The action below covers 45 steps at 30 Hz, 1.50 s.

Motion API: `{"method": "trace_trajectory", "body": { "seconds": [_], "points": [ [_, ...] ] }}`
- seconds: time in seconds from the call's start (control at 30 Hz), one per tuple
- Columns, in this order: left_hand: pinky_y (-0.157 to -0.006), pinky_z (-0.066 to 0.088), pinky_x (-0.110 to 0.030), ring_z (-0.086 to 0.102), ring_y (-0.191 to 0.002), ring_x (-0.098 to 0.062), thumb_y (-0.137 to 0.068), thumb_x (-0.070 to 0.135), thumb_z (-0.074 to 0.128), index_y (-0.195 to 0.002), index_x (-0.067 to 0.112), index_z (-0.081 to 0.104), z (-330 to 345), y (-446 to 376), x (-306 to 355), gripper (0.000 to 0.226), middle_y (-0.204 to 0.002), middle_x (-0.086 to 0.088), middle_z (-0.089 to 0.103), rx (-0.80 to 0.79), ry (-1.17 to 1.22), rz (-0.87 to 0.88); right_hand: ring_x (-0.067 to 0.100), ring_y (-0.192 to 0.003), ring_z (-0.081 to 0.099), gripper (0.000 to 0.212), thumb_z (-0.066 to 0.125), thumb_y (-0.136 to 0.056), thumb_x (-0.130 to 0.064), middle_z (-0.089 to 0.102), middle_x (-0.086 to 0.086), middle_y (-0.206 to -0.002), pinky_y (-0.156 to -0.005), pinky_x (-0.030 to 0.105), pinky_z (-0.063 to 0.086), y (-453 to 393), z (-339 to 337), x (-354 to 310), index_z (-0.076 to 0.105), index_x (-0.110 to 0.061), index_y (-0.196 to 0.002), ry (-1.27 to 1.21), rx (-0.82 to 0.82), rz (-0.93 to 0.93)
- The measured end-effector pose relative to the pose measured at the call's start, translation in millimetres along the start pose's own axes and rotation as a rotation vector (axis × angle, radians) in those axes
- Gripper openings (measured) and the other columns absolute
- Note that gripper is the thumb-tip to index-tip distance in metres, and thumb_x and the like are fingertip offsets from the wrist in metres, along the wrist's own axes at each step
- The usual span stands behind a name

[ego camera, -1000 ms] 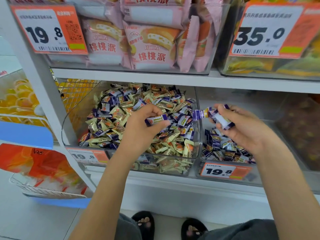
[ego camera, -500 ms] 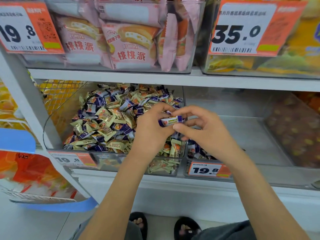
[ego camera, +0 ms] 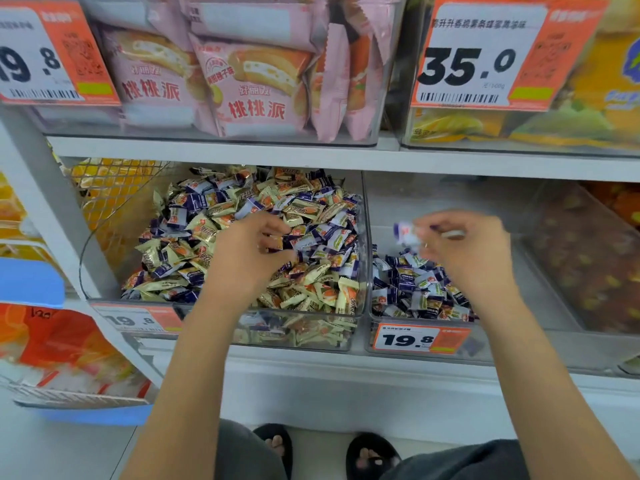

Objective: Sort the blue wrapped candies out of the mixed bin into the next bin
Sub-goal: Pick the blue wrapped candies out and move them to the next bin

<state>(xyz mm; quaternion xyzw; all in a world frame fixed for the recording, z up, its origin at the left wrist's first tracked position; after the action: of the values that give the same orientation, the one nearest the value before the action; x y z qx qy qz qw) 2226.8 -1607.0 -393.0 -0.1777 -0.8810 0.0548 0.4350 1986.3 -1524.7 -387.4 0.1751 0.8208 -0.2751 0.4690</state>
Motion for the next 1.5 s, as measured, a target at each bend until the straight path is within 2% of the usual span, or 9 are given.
{"method": "trace_trajectory", "body": {
  "seconds": [0.1,0.2,0.27,0.47,0.67,0.9,1.03,1.23,1.5],
  "points": [
    [-0.076,0.046,-0.022,0.059,-0.087,-0.013,-0.073,0.012,0.078,-0.105,0.014,0.066,-1.2,-2.6,-16.5,0.035,-0.103,-0.004,0.066,-0.157,-0.208,-0.039,0.005,-0.069,0.058,0.015,0.067,-0.085,-0.011,0.070,0.000,-0.105,-0.065,0.011,0.043,2.3,10.1,15.2,0.073,-0.016,-0.098,0.326,-0.121,-0.007],
    [-0.082,0.044,-0.029,0.056,-0.105,-0.020,-0.073,0.016,0.079,-0.120,0.017,0.060,4.9,-3.3,-22.8,0.051,-0.118,-0.008,0.060,-0.270,-0.358,-0.038,0.005,-0.074,0.061,0.016,0.063,-0.088,-0.011,0.069,-0.005,-0.102,-0.065,0.003,0.041,8.4,20.6,-14.9,0.073,-0.021,-0.096,0.247,0.009,-0.186],
    [-0.090,0.046,-0.035,0.052,-0.113,-0.024,-0.071,0.016,0.080,-0.126,0.019,0.056,5.1,-4.7,-24.2,0.061,-0.127,-0.007,0.054,-0.233,-0.391,-0.021,-0.003,-0.074,0.057,0.017,0.063,-0.087,-0.011,0.067,-0.009,-0.094,-0.067,0.000,0.041,16.7,39.1,-43.4,0.073,-0.022,-0.095,0.172,-0.048,-0.355],
    [-0.089,0.041,-0.034,0.050,-0.109,-0.029,-0.061,0.021,0.082,-0.118,0.012,0.061,2.9,-6.8,-28.2,0.061,-0.116,-0.011,0.058,-0.151,-0.438,0.084,0.028,-0.112,0.050,0.038,0.061,-0.087,-0.010,0.055,0.005,-0.123,-0.090,0.041,0.048,30.6,135.6,-51.4,0.054,-0.020,-0.123,0.522,-0.486,-0.401],
    [-0.074,0.037,-0.024,0.052,-0.099,-0.021,-0.068,0.019,0.081,-0.119,0.015,0.061,-11.8,-3.4,-36.2,0.055,-0.107,-0.007,0.059,-0.102,-0.352,0.064,0.040,-0.130,0.027,0.075,0.065,-0.086,-0.016,0.029,0.005,-0.149,-0.105,0.048,0.033,13.7,157.0,-37.7,0.023,-0.036,-0.145,0.561,-0.646,-0.318],
    [-0.096,0.041,-0.032,0.053,-0.112,-0.027,-0.071,0.020,0.081,-0.139,0.010,0.042,-25.0,3.6,-38.8,0.079,-0.129,-0.012,0.046,-0.097,-0.374,-0.001,0.033,-0.118,0.035,0.065,0.059,-0.084,-0.054,0.055,0.007,-0.123,-0.087,0.038,0.033,8.9,166.6,-37.4,0.037,-0.020,-0.134,0.545,-0.655,-0.340],
    [-0.093,0.039,-0.028,0.050,-0.111,-0.026,-0.071,0.022,0.080,-0.139,0.010,0.042,-23.8,5.0,-38.8,0.079,-0.127,-0.010,0.046,-0.119,-0.396,0.016,0.030,-0.105,0.052,0.062,0.063,-0.085,-0.044,0.052,0.011,-0.123,-0.084,0.037,0.046,10.7,170.7,-36.9,0.037,-0.019,-0.135,0.505,-0.663,-0.364],
    [-0.097,0.041,-0.038,0.048,-0.112,-0.031,-0.072,0.023,0.079,-0.138,0.012,0.043,-21.9,6.0,-38.7,0.076,-0.125,-0.010,0.047,-0.120,-0.409,0.020,0.029,-0.085,0.061,0.030,0.063,-0.087,-0.010,0.063,0.011,-0.099,-0.073,0.041,0.052,10.8,174.4,-32.7,0.053,-0.016,-0.114,0.491,-0.583,-0.470],
    [-0.099,0.039,-0.037,0.049,-0.111,-0.029,-0.072,0.023,0.079,-0.133,0.013,0.049,-21.2,6.5,-34.7,0.069,-0.121,-0.010,0.052,-0.106,-0.403,0.056,0.007,-0.086,0.049,0.015,0.061,-0.090,-0.024,0.060,-0.002,-0.101,-0.061,0.003,0.033,9.4,139.3,-53.0,0.062,-0.015,-0.103,0.132,-0.639,-0.316]
  ]
}}
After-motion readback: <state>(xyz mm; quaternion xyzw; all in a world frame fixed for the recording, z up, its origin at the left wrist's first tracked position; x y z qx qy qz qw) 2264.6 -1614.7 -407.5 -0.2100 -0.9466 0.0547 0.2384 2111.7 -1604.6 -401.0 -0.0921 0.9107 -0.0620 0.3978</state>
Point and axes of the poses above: each hand's wrist, its own y-axis away from the middle knuckle, its own z-axis out of the palm, x = y × z, the point moved 2 cm from there along -y, towards the middle knuckle
